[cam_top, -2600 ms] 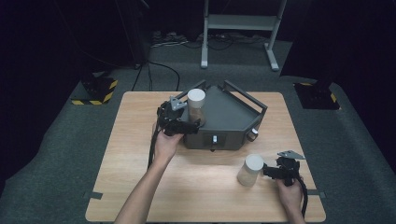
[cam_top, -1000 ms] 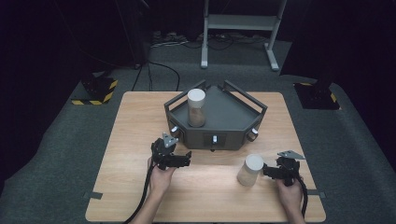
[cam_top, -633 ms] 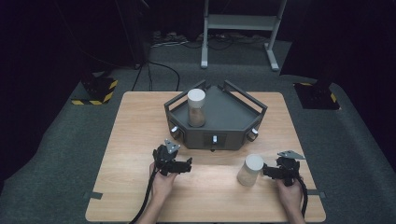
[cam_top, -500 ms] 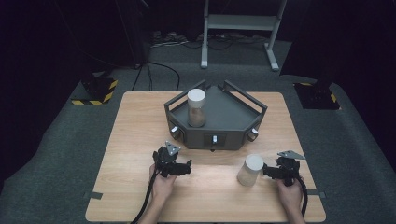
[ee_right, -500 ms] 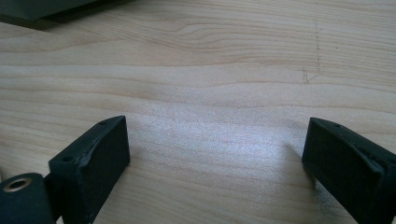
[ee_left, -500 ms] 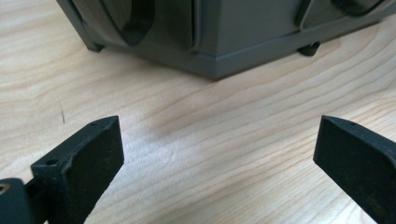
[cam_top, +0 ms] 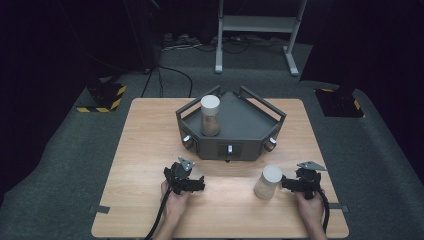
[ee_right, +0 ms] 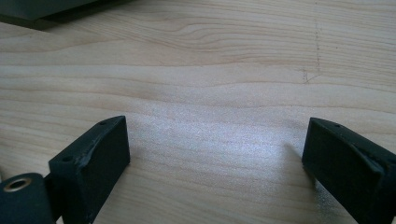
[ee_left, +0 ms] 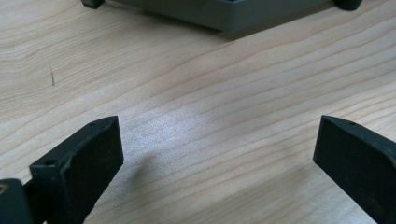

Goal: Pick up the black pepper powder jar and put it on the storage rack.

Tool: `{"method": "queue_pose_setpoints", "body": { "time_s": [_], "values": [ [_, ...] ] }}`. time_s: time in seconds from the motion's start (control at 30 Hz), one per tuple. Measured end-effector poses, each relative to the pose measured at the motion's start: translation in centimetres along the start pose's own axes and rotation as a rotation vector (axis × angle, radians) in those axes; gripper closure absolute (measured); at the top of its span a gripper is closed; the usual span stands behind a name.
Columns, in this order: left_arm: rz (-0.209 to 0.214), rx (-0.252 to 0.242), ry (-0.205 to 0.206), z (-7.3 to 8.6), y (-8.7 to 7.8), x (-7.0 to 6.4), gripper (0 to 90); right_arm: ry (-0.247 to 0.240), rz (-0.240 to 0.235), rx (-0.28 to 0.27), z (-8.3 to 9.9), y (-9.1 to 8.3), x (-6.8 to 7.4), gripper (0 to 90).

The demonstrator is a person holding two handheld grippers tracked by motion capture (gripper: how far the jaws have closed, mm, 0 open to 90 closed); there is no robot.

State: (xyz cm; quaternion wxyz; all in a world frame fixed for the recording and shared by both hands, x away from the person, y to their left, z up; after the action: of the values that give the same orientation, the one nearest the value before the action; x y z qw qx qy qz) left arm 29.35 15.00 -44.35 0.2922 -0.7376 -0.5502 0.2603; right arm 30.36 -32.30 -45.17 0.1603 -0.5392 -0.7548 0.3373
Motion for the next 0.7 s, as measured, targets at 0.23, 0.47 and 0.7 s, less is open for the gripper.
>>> {"method": "queue_pose_setpoints", "body": {
  "time_s": [0.23,0.47,0.7],
  "values": [
    [0.017,-0.019,-0.038,1.1,0.4,0.5,1.0,0.000,0.000,0.000,0.0,0.0,0.0,7.2],
    [0.017,-0.020,-0.039,1.2,0.4,0.5,0.5,0.000,0.000,0.000,0.0,0.0,0.0,7.2],
    [0.016,-0.021,-0.039,1.2,0.4,0.5,0.4,0.000,0.002,0.000,0.0,0.0,0.0,7.1]
  ]
}}
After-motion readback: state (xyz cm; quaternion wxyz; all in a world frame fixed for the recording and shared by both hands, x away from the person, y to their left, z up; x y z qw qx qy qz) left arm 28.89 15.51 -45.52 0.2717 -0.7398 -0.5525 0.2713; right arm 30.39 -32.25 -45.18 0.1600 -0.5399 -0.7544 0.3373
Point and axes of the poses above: each handheld gripper's, and its own axes: y roughly forward along the jaws, z roughly out of its underside, x roughly to its left, the point moved 1 cm from there along y, roughly forward along the jaws, and after that the axes turned 8 degrees about -y, right-handed, at the moved point
